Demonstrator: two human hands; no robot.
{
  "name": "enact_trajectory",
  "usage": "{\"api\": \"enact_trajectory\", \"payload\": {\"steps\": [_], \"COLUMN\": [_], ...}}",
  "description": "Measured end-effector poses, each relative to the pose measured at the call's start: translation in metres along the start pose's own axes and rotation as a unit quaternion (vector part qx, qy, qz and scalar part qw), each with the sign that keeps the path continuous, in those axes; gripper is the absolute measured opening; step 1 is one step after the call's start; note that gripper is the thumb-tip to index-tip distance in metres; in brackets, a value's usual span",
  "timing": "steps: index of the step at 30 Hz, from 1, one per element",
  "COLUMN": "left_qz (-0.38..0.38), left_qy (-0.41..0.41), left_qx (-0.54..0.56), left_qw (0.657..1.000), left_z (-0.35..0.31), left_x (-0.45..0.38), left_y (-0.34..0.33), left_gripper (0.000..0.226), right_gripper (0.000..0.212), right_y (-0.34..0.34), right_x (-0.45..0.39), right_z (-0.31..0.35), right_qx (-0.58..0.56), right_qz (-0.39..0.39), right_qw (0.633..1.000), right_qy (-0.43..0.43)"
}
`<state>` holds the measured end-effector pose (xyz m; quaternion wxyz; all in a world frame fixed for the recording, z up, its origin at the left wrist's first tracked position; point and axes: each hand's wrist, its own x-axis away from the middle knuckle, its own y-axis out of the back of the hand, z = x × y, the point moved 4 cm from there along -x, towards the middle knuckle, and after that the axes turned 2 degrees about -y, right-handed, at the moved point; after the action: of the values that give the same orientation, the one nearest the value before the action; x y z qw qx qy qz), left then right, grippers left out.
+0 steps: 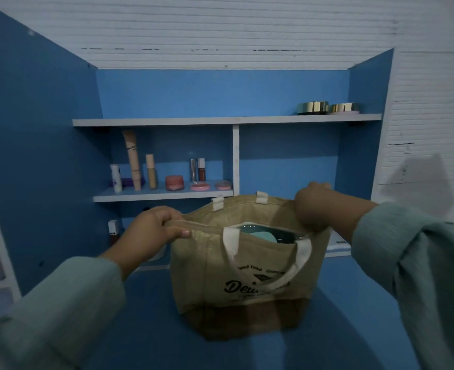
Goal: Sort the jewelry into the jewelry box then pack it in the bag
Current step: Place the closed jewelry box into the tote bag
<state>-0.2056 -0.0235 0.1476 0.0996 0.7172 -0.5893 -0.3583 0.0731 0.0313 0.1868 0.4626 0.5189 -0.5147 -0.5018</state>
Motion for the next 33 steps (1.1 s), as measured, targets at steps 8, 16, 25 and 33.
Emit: {"api": "enact_trajectory", "payload": {"steps": [8, 16, 25, 33], "left_qz": [0.033, 0.123, 0.117, 0.039], "left_qy": [-0.051, -0.075, -0.044, -0.04], "left_qx": [-0.029, 0.018, -0.017, -0.327], "left_qw": [0.998, 0.989, 0.992, 0.943], "left_z": [0.012, 0.028, 0.03, -0.024], "left_x": [0.007, 0.019, 0.012, -0.008], "left_y": [0.006, 0.009, 0.006, -0.026], "left_gripper": [0.023, 0.044, 0.018, 0.022], "right_gripper": [0.032, 0.046, 0.045, 0.017], "right_y": [-0.024, -0.061, -0.062, -0.012], "right_x": [0.016, 0.011, -0.004, -0.01], "right_z": [0.09, 0.115, 0.091, 0.013], "right_qx": [-0.022, 0.213, 0.057, 0.017], "right_qz": [0.176, 0.254, 0.233, -0.012], "right_qw": [0.956, 0.901, 0.931, 0.978], "right_qy": [0.234, 0.281, 0.275, 0.206]}}
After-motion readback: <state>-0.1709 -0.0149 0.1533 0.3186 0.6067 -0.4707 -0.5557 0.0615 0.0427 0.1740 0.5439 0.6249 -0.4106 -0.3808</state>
